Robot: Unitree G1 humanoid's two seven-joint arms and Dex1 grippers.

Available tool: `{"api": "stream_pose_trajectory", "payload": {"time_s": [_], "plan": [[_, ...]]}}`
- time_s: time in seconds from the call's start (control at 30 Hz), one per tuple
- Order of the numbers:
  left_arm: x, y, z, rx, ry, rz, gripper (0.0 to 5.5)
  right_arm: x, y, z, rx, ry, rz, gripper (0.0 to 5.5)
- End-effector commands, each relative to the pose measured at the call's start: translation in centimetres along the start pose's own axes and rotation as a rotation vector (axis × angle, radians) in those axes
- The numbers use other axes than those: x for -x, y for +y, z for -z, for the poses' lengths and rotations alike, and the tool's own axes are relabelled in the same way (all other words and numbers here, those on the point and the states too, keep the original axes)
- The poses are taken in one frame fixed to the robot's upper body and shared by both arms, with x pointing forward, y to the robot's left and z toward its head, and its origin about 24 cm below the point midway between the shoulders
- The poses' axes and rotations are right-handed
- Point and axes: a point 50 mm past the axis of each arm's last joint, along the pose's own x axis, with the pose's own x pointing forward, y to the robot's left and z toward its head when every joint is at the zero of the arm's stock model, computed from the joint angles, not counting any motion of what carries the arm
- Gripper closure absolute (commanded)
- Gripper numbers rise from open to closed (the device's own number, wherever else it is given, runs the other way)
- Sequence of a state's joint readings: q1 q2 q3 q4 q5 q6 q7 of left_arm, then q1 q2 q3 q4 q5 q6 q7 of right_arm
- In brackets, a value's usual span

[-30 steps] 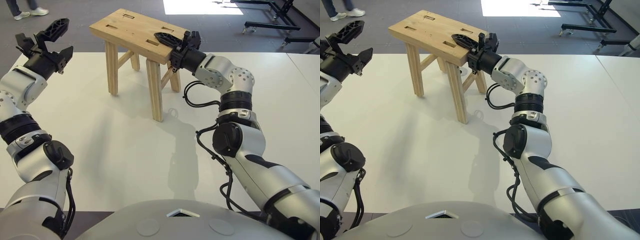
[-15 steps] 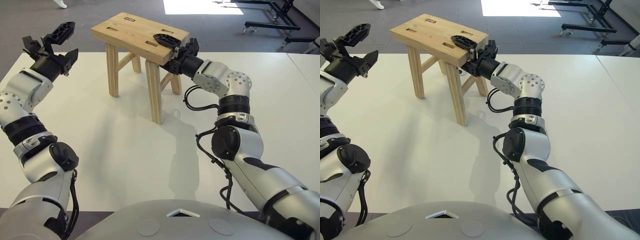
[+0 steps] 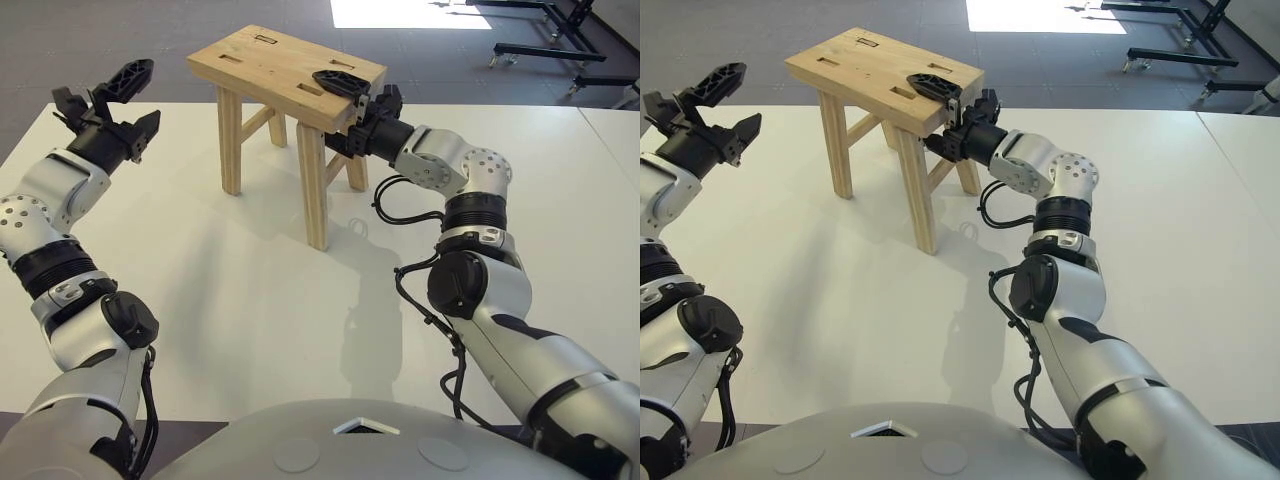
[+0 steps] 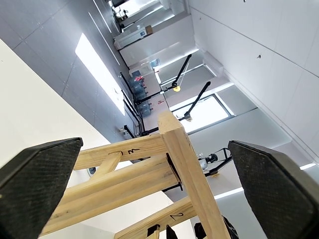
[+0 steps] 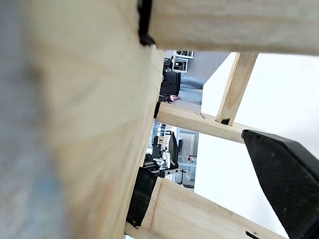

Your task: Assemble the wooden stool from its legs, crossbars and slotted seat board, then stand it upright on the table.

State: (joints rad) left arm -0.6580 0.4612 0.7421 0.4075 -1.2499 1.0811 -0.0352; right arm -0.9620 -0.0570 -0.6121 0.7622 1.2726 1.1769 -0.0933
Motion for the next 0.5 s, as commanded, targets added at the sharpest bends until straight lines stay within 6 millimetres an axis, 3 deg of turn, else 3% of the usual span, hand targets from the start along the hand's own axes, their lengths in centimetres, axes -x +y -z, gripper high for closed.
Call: {"api": "stream_pose_trajectory", "payload": {"time_s": [0.03,0.5], "plan": [[0.1,0.3,-0.2,-0.008,0.001,-0.019,0.1,0.3,0.3,-0.6,-0.017,-0.009,0.017,0.12],[0.2,0.5,0.0,0.001,0.0,-0.024,0.1,1.1,3.9,-2.0,-0.004,-0.015,-0.08,0.12]]}}
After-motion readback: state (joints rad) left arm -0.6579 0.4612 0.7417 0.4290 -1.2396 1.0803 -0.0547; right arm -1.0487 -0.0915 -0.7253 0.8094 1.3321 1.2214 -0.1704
